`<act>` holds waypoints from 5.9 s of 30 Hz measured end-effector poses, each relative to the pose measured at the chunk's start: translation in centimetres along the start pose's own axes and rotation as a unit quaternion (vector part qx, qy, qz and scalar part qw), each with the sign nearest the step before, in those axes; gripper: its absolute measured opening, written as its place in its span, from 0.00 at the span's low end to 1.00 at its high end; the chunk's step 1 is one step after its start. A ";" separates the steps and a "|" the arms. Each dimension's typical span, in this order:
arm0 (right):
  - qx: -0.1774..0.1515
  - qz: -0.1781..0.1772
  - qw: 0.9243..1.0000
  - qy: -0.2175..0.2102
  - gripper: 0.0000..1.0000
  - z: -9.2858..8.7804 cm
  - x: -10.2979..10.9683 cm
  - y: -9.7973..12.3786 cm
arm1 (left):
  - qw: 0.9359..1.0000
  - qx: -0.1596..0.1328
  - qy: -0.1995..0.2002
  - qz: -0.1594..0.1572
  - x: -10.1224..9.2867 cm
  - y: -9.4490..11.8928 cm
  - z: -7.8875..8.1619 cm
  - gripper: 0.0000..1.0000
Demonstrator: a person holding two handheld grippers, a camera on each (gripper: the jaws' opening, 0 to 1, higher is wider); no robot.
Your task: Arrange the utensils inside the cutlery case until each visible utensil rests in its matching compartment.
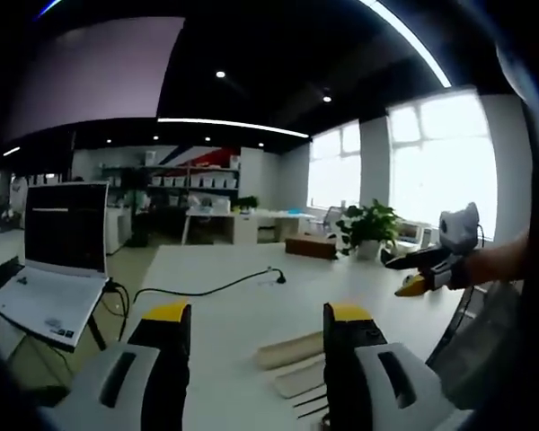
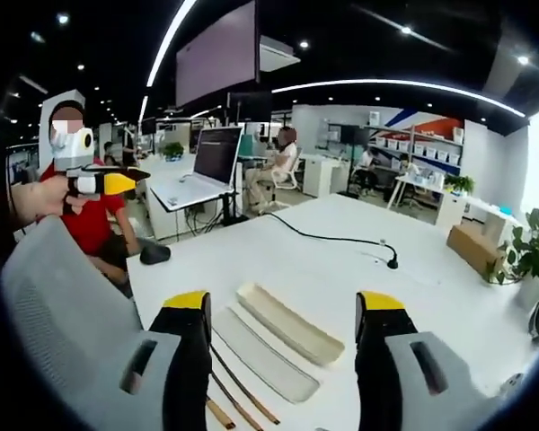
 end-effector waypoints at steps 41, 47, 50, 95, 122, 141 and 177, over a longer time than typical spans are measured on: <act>0.136 0.220 0.959 0.115 0.38 -4.6 5.6 -3.0 | 1.000 0.011 -0.028 0.004 0.4 0.4 -0.1 0.59; 0.152 0.219 0.958 0.107 0.37 -5.5 5.5 -3.0 | 0.999 0.013 -0.031 0.005 0.4 0.4 -0.1 0.59; 0.159 0.222 0.956 0.110 0.37 -5.8 5.6 -2.9 | 0.999 0.013 -0.029 0.003 0.4 0.3 -0.1 0.59; 0.259 0.280 0.908 0.175 0.22 -11.4 7.4 -7.4 | 0.999 0.026 -0.040 0.003 0.3 0.3 -0.4 0.56; 0.305 0.300 0.875 0.227 0.09 -14.0 8.5 -9.8 | 0.999 0.031 -0.042 0.005 0.4 0.3 -0.5 0.55; 0.321 0.302 0.856 0.271 0.12 -14.6 9.1 -10.5 | 0.998 0.037 -0.050 -0.004 0.1 0.1 -0.6 0.52; 0.326 0.290 0.858 0.271 0.00 -14.3 9.3 -11.0 | 0.998 0.039 -0.057 -0.003 0.1 0.1 -0.6 0.52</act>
Point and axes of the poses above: the point that each gripper's makers call its tool centre point, and the gripper's own axes: y roughly backward along the fingers, x roughly to its left, z roughly out of its top, the point moved 6 cm from there along y, roughly backward along the fingers, and after that the axes turned 10 degrees about -z, right-handed, at the moved point
